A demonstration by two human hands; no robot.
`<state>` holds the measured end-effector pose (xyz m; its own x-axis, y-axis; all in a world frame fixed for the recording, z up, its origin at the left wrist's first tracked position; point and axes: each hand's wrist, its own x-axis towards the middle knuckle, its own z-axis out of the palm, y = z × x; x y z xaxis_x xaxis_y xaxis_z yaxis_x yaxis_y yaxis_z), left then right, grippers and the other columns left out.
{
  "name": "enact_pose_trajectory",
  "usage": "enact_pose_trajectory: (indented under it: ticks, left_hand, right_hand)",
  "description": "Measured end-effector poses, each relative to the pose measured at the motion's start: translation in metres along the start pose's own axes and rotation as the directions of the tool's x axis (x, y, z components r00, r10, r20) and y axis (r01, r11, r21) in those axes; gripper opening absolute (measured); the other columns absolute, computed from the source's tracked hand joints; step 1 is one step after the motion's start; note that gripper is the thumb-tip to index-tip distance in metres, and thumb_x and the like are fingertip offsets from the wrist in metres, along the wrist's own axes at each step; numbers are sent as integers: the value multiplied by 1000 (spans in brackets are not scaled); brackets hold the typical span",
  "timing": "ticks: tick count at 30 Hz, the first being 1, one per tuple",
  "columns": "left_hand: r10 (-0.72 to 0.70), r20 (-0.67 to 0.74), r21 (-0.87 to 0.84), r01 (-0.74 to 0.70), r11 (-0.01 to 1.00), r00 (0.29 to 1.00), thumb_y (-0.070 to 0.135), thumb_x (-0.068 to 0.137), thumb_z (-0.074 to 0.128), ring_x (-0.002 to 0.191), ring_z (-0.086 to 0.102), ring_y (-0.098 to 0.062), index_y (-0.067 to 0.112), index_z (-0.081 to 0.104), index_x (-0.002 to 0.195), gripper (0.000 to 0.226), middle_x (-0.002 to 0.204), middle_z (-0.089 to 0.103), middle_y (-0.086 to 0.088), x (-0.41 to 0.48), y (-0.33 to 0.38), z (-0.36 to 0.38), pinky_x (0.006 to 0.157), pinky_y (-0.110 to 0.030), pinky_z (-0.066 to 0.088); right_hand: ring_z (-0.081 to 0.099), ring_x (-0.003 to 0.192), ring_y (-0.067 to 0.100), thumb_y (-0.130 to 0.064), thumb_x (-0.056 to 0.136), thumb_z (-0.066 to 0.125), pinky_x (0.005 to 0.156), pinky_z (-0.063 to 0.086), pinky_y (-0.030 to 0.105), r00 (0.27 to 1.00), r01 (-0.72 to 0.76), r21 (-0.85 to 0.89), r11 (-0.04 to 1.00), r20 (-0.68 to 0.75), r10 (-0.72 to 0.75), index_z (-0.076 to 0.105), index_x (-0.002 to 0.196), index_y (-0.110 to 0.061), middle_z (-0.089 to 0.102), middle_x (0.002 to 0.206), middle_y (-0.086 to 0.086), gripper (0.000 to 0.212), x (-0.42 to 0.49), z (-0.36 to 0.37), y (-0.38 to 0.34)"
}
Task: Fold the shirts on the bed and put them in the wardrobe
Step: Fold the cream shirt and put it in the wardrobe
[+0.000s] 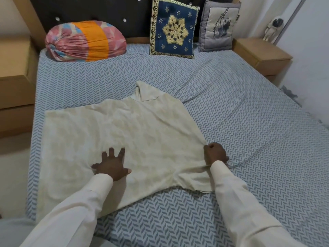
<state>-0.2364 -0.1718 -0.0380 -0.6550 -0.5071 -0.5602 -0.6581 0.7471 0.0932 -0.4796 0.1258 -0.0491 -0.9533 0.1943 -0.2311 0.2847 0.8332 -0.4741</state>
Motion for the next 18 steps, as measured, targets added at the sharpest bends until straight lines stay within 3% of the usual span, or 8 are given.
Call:
enact_pose_trajectory:
  ticks: [4, 8, 13, 18]
  left_hand:
    - [-4, -23, 34, 5, 999, 1000, 72, 75, 59, 142, 9, -34, 37, -4, 153, 105, 155, 7, -3, 2, -3, -3, 99, -62, 37]
    - [2, -54, 70, 1, 998, 999, 75, 69, 60, 136, 21, -33, 34, 5, 153, 108, 150, 17, -4, 13, -7, -17, 97, -50, 40]
    - [-11, -122, 89, 22, 996, 992, 69, 75, 60, 131, 31, -35, 28, 14, 152, 99, 143, 29, -8, 30, -6, -33, 99, -46, 39]
    - [-55, -56, 70, 59, 996, 997, 68, 63, 72, 132, 26, -35, 32, 5, 153, 118, 143, 23, -5, 46, -2, -45, 95, -45, 42]
  right_hand:
    - [59, 106, 35, -34, 83, 56, 99, 36, 47, 989, -94, 76, 993, -110, 103, 68, 93, -19, 68, 108, 12, 21, 11, -5, 6]
    - [52, 116, 35, -46, 79, 59, 103, 32, 49, 994, 39, -6, 999, -101, -39, 64, 106, -23, 61, 119, 11, 37, 10, 8, -20]
    - [44, 131, 35, -49, 86, 58, 110, 28, 49, 972, 131, -34, 991, 199, -121, 54, 137, -18, 50, 142, 12, 59, 35, 18, -65]
    - [61, 112, 33, -30, 75, 74, 91, 50, 37, 873, 163, 64, 985, 456, -174, 58, 129, -7, 61, 128, 13, 61, 63, 10, -93]
